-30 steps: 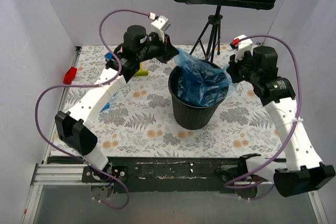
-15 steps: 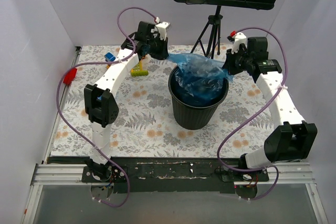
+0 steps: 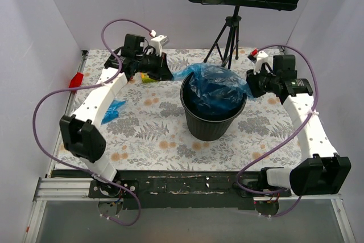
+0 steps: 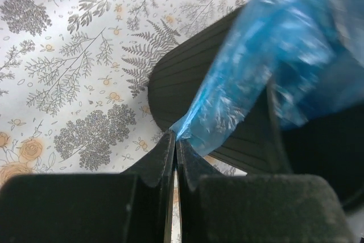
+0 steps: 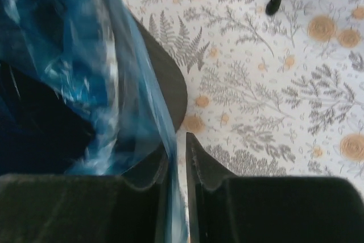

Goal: Put the trash bags into the trash bin

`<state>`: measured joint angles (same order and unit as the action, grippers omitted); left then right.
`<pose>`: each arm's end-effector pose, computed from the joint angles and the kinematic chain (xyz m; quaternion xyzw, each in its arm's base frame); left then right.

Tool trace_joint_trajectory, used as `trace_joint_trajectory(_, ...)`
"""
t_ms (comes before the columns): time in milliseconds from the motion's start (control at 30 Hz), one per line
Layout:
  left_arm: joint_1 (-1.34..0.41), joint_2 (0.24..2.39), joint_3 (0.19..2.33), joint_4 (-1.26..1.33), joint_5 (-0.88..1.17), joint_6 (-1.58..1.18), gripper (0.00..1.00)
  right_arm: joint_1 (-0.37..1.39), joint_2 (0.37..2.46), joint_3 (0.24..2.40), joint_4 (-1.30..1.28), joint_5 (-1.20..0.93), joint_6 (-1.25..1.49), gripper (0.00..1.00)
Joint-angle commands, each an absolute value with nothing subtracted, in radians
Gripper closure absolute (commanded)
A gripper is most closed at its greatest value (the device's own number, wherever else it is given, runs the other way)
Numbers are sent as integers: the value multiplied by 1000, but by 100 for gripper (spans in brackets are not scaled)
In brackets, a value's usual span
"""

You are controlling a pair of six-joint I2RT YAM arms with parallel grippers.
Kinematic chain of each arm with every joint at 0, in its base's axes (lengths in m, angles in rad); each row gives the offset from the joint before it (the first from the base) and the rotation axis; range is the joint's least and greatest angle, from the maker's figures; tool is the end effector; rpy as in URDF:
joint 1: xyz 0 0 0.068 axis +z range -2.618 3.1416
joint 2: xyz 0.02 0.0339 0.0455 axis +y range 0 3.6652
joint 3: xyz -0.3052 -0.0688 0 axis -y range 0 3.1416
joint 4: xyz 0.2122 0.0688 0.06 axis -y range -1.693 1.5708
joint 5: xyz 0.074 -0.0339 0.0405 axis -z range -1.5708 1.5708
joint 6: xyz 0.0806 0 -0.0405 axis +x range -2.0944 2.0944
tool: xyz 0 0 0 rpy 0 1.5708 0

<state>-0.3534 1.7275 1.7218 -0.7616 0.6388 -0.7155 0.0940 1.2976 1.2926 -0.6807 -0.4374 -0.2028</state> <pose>0.3399 -0.1766 0.3775 -0.0366 0.8817 -0.4378 0.1723 0.2596 0.0588 0.3732 -0.2223 0.8587 0.1730 0.4281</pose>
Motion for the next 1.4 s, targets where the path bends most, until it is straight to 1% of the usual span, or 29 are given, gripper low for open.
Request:
trace_joint_trajectory(0,-330,1589,1591,-742,683,-700,100,63,1247,1223,-758,-423,-233,75)
trace_joint_trajectory(67,-330,1565,1531,-736,701,-678,100,51,1255,1215,-762,-436,-222,64)
trace_joint_trajectory(200,-330,1574,1479,-680,699,-664,100,9,1290,1241,-753,-449,-198,48)
trace_joint_trajectory(267,-331,1603,1511,-707,706,-623,100,-58,1315,1302,-788,-460,-218,45)
trace_joint_trajectory(333,-330,1620,1540,-742,707,-592,100,-101,1319,1411,-848,-475,-273,44)
trace_joint_trajectory(433,-330,1580,1516,-730,730,-558,100,-155,1269,1469,-853,-564,-380,44)
trace_joint_trajectory(533,-330,1508,1435,-638,727,-555,100,-176,1201,1447,-805,-658,-413,43)
trace_joint_trajectory(600,-330,1471,1395,-597,723,-546,100,-176,1183,1419,-793,-756,-405,43)
trace_joint_trajectory(700,-330,1445,1368,-586,718,-511,100,-176,1174,1375,-761,-862,-368,43)
trace_joint_trajectory(767,-330,1437,1365,-586,710,-506,100,-176,1177,1339,-743,-839,-344,43)
trace_joint_trajectory(800,-331,1433,1364,-586,712,-503,100,-176,1187,1319,-741,-794,-335,43)
trace_joint_trajectory(867,-330,1427,1348,-577,718,-511,100,-179,1210,1302,-771,-762,-328,44)
trace_joint_trajectory(967,-330,1407,1303,-563,750,-508,100,-181,1230,1279,-824,-857,-305,44)
trace_joint_trajectory(1000,-330,1401,1287,-557,759,-500,100,-181,1229,1275,-827,-895,-298,41)
trace_joint_trajectory(1067,-330,1365,1252,-545,770,-480,100,-181,1198,1264,-812,-925,-275,38)
trace_joint_trajectory(1133,-330,1304,1189,-485,753,-465,100,-181,1136,1240,-786,-923,-313,37)
trace_joint_trajectory(1233,-330,1152,1054,-306,660,-463,100,-181,1019,1151,-753,-884,-392,36)
trace_joint_trajectory(1300,-331,1083,981,-232,643,-387,100,-179,988,1115,-765,-874,-432,35)
trace_joint_trajectory(1367,-336,1045,934,-239,667,-297,100,-178,983,1094,-808,-888,-501,36)
